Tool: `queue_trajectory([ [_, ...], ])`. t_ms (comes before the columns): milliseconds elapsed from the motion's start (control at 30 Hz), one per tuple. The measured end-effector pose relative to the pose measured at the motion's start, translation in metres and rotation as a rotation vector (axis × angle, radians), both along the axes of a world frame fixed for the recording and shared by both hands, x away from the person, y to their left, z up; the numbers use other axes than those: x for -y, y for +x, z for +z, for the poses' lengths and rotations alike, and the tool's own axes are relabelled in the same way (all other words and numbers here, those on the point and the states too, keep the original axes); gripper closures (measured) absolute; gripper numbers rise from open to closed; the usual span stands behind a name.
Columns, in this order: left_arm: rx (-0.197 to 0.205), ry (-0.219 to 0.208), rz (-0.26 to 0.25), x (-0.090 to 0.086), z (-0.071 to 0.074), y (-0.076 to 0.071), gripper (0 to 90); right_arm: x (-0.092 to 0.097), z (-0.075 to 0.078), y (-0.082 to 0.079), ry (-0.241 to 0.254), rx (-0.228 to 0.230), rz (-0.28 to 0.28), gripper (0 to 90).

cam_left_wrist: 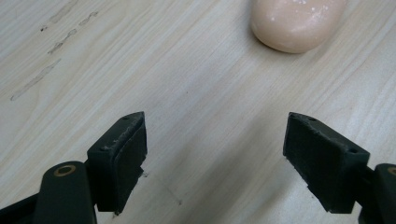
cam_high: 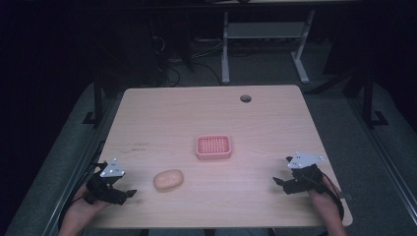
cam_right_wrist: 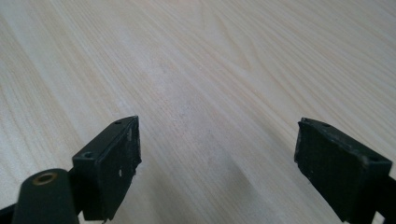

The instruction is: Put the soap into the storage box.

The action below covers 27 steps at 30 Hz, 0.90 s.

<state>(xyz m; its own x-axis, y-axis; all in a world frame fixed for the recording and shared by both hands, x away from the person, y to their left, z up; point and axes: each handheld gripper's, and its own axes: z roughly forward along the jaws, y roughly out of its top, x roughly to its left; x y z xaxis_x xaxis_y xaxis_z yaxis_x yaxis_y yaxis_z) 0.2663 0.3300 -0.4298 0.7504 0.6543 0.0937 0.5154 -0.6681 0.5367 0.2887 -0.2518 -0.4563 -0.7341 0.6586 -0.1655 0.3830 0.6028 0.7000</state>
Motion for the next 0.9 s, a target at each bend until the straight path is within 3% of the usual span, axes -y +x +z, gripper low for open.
queue_trajectory([
  [467, -0.002, 0.017, -0.044, 0.012, 0.001, 0.000, 21.2, -0.001, 0.001, -0.001, -0.003, 0.002, 0.002, 14.0],
  [900, -0.003, 0.029, -0.053, 0.017, 0.002, 0.000, 20.9, 0.001, 0.002, -0.001, 0.003, 0.008, 0.000, 14.0],
])
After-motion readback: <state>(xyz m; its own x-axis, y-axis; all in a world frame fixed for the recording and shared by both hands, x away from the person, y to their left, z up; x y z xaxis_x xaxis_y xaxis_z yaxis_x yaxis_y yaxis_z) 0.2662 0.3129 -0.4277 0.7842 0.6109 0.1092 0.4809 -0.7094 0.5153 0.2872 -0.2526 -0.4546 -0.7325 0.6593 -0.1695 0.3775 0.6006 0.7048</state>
